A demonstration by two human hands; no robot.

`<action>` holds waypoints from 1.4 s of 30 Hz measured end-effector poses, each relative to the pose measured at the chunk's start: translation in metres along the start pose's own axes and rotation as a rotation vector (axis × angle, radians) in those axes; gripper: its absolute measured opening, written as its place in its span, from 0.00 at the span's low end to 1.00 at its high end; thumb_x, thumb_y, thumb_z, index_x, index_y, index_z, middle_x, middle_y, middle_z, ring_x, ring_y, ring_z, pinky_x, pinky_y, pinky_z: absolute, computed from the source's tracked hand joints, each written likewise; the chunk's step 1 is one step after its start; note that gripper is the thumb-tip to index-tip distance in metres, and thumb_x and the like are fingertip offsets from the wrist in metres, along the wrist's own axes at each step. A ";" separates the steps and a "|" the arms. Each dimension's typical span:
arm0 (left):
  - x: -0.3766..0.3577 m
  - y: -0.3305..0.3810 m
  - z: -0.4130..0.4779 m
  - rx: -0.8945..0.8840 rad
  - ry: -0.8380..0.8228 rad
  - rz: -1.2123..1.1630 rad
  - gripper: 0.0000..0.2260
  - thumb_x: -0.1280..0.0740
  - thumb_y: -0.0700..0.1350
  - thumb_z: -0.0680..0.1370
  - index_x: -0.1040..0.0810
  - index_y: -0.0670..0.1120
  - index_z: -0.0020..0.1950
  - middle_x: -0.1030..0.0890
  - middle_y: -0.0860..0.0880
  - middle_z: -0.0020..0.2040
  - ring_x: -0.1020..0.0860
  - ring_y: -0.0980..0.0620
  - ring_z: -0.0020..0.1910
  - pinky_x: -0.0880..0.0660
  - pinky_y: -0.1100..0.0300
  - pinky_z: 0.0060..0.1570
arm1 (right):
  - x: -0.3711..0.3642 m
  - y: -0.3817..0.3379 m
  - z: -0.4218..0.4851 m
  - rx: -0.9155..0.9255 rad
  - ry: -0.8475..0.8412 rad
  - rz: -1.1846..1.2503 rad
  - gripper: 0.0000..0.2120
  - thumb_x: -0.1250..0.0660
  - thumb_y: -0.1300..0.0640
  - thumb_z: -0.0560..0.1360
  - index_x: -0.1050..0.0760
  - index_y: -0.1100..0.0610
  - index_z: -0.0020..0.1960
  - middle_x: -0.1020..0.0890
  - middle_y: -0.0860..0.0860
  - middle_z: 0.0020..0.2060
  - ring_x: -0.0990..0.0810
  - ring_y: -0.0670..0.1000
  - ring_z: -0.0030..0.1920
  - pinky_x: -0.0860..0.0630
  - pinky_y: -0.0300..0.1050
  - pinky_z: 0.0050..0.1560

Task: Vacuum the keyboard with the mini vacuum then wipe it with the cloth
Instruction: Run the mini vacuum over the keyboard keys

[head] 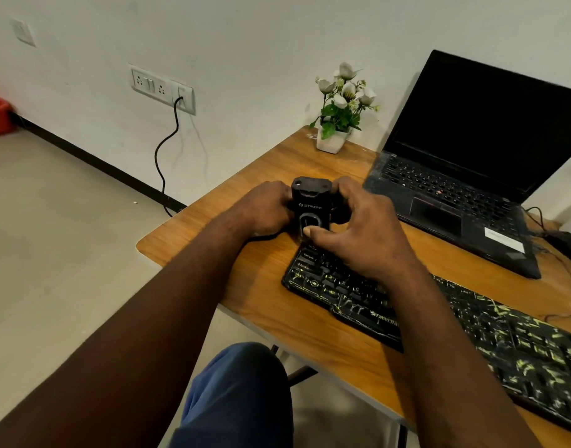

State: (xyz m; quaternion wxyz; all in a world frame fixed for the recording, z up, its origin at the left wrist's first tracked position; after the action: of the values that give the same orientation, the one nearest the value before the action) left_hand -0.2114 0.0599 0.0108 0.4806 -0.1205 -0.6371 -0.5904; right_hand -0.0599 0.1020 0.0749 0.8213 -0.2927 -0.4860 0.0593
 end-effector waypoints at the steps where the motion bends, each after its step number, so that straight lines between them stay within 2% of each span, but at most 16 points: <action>1: -0.001 0.002 -0.003 -0.012 0.009 -0.001 0.05 0.30 0.38 0.78 0.15 0.45 0.52 0.15 0.47 0.48 0.18 0.48 0.47 0.22 0.56 0.48 | 0.003 -0.001 -0.002 0.006 -0.007 0.064 0.23 0.20 0.54 0.69 0.24 0.48 0.61 0.17 0.42 0.46 0.18 0.40 0.46 0.22 0.34 0.46; 5: -0.003 0.006 -0.023 -0.080 0.033 -0.017 0.10 0.29 0.42 0.78 0.22 0.57 0.42 0.18 0.54 0.41 0.18 0.50 0.42 0.20 0.51 0.44 | -0.006 -0.008 -0.023 0.050 -0.219 0.282 0.23 0.18 0.57 0.69 0.23 0.51 0.61 0.16 0.46 0.50 0.15 0.45 0.51 0.17 0.42 0.49; 9: -0.004 0.026 -0.059 -0.223 -0.018 -0.103 0.13 0.32 0.48 0.81 0.23 0.70 0.50 0.18 0.64 0.48 0.21 0.54 0.52 0.24 0.51 0.49 | 0.014 0.002 -0.022 0.022 0.027 0.013 0.21 0.20 0.54 0.69 0.25 0.50 0.58 0.17 0.43 0.48 0.18 0.42 0.49 0.20 0.40 0.48; 11: -0.006 0.028 -0.068 -0.207 -0.036 -0.061 0.15 0.34 0.51 0.82 0.27 0.75 0.49 0.22 0.68 0.48 0.26 0.54 0.56 0.26 0.51 0.52 | 0.018 0.000 -0.025 -0.001 0.025 0.175 0.21 0.19 0.56 0.69 0.24 0.52 0.58 0.16 0.45 0.47 0.17 0.43 0.48 0.21 0.37 0.46; 14: -0.006 0.024 -0.066 -0.164 -0.034 -0.081 0.11 0.33 0.49 0.82 0.24 0.68 0.48 0.21 0.62 0.47 0.26 0.52 0.56 0.24 0.51 0.53 | -0.005 -0.012 -0.036 0.010 -0.250 0.430 0.22 0.19 0.60 0.69 0.23 0.53 0.59 0.15 0.49 0.49 0.15 0.48 0.50 0.16 0.44 0.49; 16: -0.007 0.024 -0.063 -0.135 -0.037 -0.044 0.09 0.33 0.49 0.81 0.24 0.65 0.49 0.22 0.59 0.49 0.26 0.51 0.58 0.25 0.52 0.52 | -0.010 -0.010 -0.035 0.036 -0.210 0.269 0.21 0.19 0.58 0.69 0.24 0.50 0.58 0.16 0.46 0.47 0.15 0.45 0.48 0.17 0.42 0.47; 19: -0.011 0.025 -0.060 -0.114 -0.044 0.009 0.11 0.35 0.49 0.83 0.26 0.66 0.44 0.23 0.54 0.48 0.30 0.51 0.57 0.27 0.50 0.53 | 0.009 -0.001 -0.028 0.006 0.007 0.073 0.21 0.19 0.54 0.69 0.25 0.49 0.57 0.17 0.43 0.45 0.17 0.41 0.45 0.19 0.39 0.44; 24: -0.012 0.017 -0.054 -0.063 -0.055 0.041 0.03 0.34 0.50 0.82 0.21 0.53 0.54 0.22 0.50 0.52 0.27 0.50 0.55 0.24 0.47 0.55 | -0.010 -0.012 -0.035 0.061 -0.208 0.274 0.22 0.19 0.57 0.68 0.24 0.51 0.57 0.16 0.46 0.47 0.16 0.45 0.48 0.18 0.41 0.46; 26: -0.014 0.015 -0.053 -0.047 -0.054 -0.048 0.02 0.34 0.51 0.80 0.21 0.57 0.49 0.21 0.51 0.49 0.25 0.49 0.54 0.23 0.43 0.54 | -0.007 -0.009 -0.033 0.055 -0.128 0.186 0.21 0.19 0.56 0.69 0.25 0.49 0.56 0.17 0.44 0.46 0.18 0.43 0.46 0.20 0.37 0.44; 28: -0.011 0.018 -0.052 -0.041 -0.037 -0.059 0.10 0.33 0.48 0.80 0.24 0.63 0.42 0.23 0.55 0.46 0.26 0.50 0.55 0.24 0.45 0.55 | 0.007 -0.006 -0.030 0.034 -0.024 0.119 0.20 0.19 0.55 0.69 0.26 0.49 0.55 0.18 0.44 0.45 0.18 0.42 0.45 0.20 0.38 0.42; 30: -0.009 0.021 -0.052 -0.061 -0.028 -0.071 0.16 0.34 0.46 0.80 0.25 0.65 0.38 0.23 0.60 0.42 0.25 0.52 0.51 0.24 0.48 0.52 | 0.005 -0.004 -0.032 0.023 -0.097 0.220 0.20 0.19 0.56 0.69 0.25 0.50 0.55 0.17 0.45 0.45 0.17 0.45 0.46 0.19 0.42 0.44; 32: -0.007 0.027 -0.050 -0.108 -0.034 -0.114 0.16 0.33 0.47 0.80 0.23 0.66 0.37 0.19 0.61 0.36 0.22 0.58 0.40 0.26 0.55 0.44 | -0.007 -0.011 -0.037 0.053 -0.222 0.283 0.20 0.19 0.57 0.69 0.25 0.50 0.55 0.17 0.46 0.47 0.17 0.45 0.47 0.19 0.40 0.44; 35: -0.005 0.020 -0.042 -0.044 0.021 -0.137 0.19 0.31 0.42 0.78 0.21 0.63 0.33 0.20 0.61 0.31 0.23 0.62 0.32 0.30 0.58 0.39 | -0.001 -0.007 -0.032 0.051 -0.097 0.173 0.21 0.19 0.56 0.68 0.28 0.50 0.53 0.18 0.45 0.45 0.18 0.43 0.45 0.22 0.37 0.40; 37: -0.005 0.020 -0.040 -0.028 0.048 -0.108 0.22 0.30 0.43 0.77 0.22 0.71 0.32 0.21 0.63 0.30 0.24 0.64 0.33 0.32 0.60 0.37 | 0.005 -0.005 -0.031 0.039 -0.045 0.189 0.21 0.19 0.56 0.68 0.29 0.50 0.52 0.18 0.46 0.45 0.18 0.44 0.44 0.21 0.39 0.39; 39: -0.006 0.026 -0.039 -0.054 0.045 -0.118 0.19 0.31 0.49 0.76 0.24 0.75 0.35 0.20 0.62 0.33 0.23 0.63 0.35 0.29 0.58 0.38 | -0.001 -0.010 -0.034 0.050 -0.119 0.277 0.22 0.18 0.57 0.68 0.29 0.50 0.52 0.17 0.47 0.46 0.17 0.45 0.45 0.20 0.40 0.39; 42: -0.006 0.028 -0.038 -0.073 0.029 -0.153 0.11 0.34 0.54 0.74 0.24 0.72 0.38 0.18 0.58 0.36 0.20 0.56 0.37 0.23 0.53 0.40 | -0.011 -0.019 -0.035 0.099 -0.131 0.227 0.22 0.19 0.56 0.67 0.30 0.47 0.51 0.18 0.46 0.46 0.18 0.45 0.45 0.21 0.38 0.39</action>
State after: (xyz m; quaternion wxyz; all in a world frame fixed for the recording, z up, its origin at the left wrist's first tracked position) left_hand -0.1703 0.0371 0.0175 0.4386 -0.0803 -0.6155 -0.6499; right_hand -0.0394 0.0676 0.0642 0.7893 -0.3005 -0.4988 0.1946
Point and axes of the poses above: each hand's wrist, its own z-axis towards the middle knuckle, its own x-axis out of the back of the hand, y = z × x, the point moved 9 cm from there along z, towards the middle knuckle
